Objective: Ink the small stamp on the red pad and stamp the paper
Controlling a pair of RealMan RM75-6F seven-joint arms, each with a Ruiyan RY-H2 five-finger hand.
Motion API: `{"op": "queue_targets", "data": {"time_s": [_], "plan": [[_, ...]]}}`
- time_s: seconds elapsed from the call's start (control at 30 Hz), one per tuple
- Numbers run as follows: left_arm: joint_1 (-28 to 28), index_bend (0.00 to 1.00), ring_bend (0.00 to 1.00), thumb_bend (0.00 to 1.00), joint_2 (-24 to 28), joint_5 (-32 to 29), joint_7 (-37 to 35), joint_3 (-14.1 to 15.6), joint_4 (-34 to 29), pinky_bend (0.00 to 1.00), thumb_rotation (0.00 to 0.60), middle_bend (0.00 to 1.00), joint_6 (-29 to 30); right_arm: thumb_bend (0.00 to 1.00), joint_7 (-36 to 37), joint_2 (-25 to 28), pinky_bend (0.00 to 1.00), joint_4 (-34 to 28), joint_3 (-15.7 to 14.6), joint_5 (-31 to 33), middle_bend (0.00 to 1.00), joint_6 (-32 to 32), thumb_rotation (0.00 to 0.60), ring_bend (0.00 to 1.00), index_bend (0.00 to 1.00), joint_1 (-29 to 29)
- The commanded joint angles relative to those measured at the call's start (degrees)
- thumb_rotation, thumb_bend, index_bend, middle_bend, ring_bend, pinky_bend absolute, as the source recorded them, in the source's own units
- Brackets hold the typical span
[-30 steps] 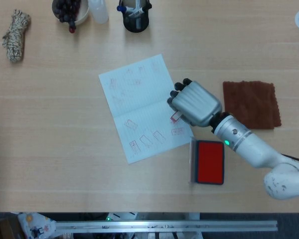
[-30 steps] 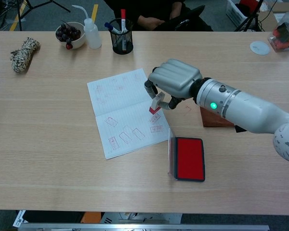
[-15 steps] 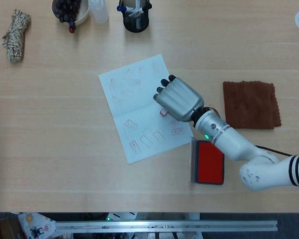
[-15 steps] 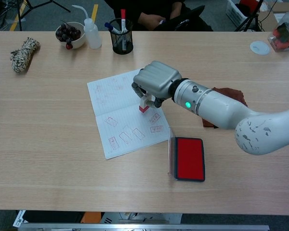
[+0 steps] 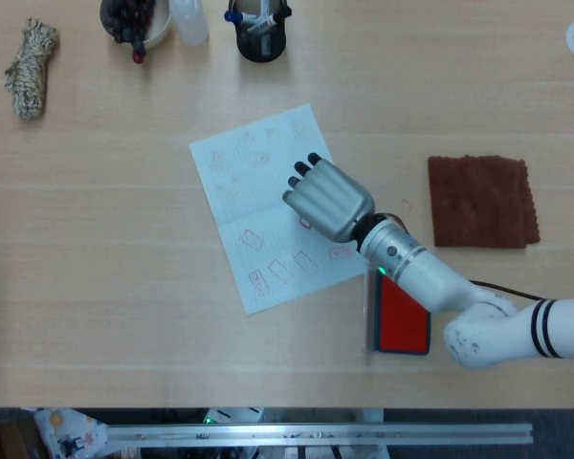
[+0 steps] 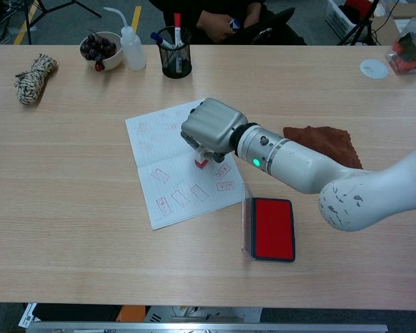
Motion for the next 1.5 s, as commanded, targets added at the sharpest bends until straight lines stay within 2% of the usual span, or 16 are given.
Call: {"op": "queue_targets", "data": {"time_s": [0.03, 0.8, 1.5], "plan": [[-0.1, 0.07, 0.12, 0.26, 0.0, -0.1, 0.1, 0.0, 0.1, 0.18, 0.6, 0.04, -0.2, 0.34, -0.2, -0.5, 0.32, 0.6, -0.5, -0.3, 0.48, 0.1, 0.6, 0.29, 0.69, 0.1], [0.1, 0.07, 0.12, 0.26, -0.1, -0.5, -0.2, 0.0, 0.3, 0.18, 0.6, 0.04, -0.4, 0.34, 1.9, -4.0, 0.32, 7.0, -1.4, -1.0, 0.48, -0.6, 0.6, 0.29, 0.7, -0.2], [0.2, 0.07, 0.12, 0.26, -0.2, -0.7, -0.3, -0.1, 0.8, 0.18, 0.6, 0.04, -0.4, 0.33, 2.5, -5.1, 0.32, 9.0, -1.2, -1.5, 0.48, -1.1, 0.6, 0.29, 0.7, -0.7]]}}
